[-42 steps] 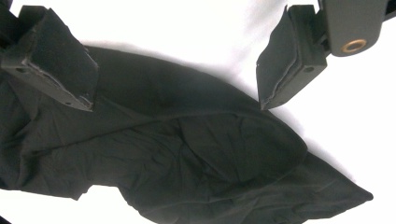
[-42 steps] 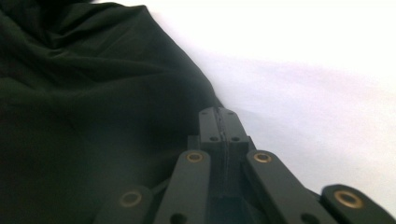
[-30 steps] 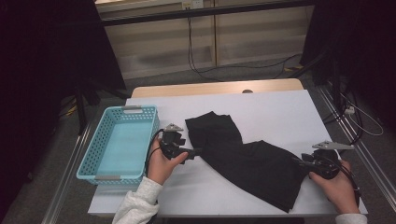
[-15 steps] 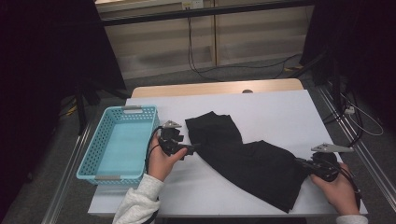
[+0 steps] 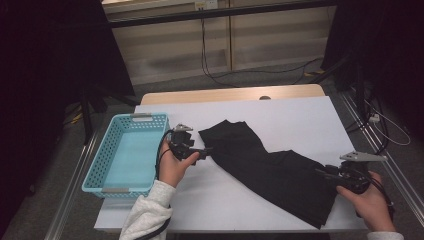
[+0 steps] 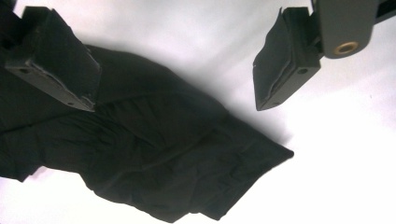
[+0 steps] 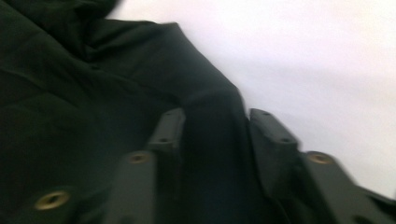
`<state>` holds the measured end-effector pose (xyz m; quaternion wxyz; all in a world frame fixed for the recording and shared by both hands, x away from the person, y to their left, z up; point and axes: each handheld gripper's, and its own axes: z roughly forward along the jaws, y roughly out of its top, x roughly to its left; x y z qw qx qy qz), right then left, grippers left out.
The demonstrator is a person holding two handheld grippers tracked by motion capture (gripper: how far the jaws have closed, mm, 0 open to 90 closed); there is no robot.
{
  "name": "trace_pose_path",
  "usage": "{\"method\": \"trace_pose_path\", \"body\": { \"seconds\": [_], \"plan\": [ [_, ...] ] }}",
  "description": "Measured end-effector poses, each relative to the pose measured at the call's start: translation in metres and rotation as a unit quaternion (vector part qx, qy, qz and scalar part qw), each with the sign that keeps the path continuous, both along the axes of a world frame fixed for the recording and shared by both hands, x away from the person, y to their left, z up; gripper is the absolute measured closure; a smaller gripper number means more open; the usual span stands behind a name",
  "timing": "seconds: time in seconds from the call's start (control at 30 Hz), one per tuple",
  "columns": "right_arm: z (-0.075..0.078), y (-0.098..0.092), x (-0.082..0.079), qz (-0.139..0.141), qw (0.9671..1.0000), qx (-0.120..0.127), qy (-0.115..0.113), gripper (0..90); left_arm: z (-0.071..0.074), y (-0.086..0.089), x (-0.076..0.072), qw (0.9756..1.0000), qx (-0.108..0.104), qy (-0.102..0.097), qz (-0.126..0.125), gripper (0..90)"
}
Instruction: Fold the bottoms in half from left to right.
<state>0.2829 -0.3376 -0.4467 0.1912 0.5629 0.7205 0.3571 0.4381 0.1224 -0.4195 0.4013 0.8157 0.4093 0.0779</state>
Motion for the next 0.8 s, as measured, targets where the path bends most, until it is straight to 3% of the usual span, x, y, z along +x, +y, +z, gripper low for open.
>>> {"method": "trace_pose_path", "body": {
  "seconds": [0.07, 0.13, 0.37, 0.53, 0.57, 0.6, 0.77, 0.8],
  "plan": [
    [0.001, 0.003, 0.001, 0.006, 1.0000, 0.003, -0.002, 50.3, 0.000, -0.001, 0.003, 1.0000, 0.004, -0.001, 0.000, 16.4],
    [0.003, 0.010, 0.002, 0.016, 0.9998, -0.002, -0.011, 41.2, 0.001, -0.003, 0.008, 1.0000, 0.005, 0.000, 0.003, 17.1],
    [0.006, 0.028, 0.006, 0.044, 0.9988, 0.009, -0.017, 32.0, -0.004, -0.010, 0.024, 1.0000, 0.000, 0.004, 0.006, 20.3],
    [0.007, 0.040, 0.008, 0.064, 0.9977, 0.011, -0.021, 29.6, -0.012, -0.013, 0.035, 0.9999, 0.007, 0.003, 0.007, 23.3],
    [0.006, 0.044, 0.009, 0.069, 0.9972, 0.006, -0.030, 29.5, -0.013, -0.015, 0.038, 0.9999, 0.012, 0.001, 0.005, 28.5],
    [0.005, 0.046, 0.009, 0.074, 0.9968, 0.007, -0.028, 29.2, -0.016, -0.018, 0.042, 0.9996, 0.026, -0.005, 0.000, 29.6],
    [0.002, 0.053, 0.010, 0.083, 0.9963, 0.008, -0.021, 28.2, -0.023, -0.028, 0.049, 0.9994, 0.032, -0.012, -0.002, 34.3],
    [0.001, 0.057, 0.011, 0.089, 0.9958, 0.011, -0.018, 28.2, -0.025, -0.030, 0.053, 0.9990, 0.038, -0.021, -0.004, 36.6]
  ]
}}
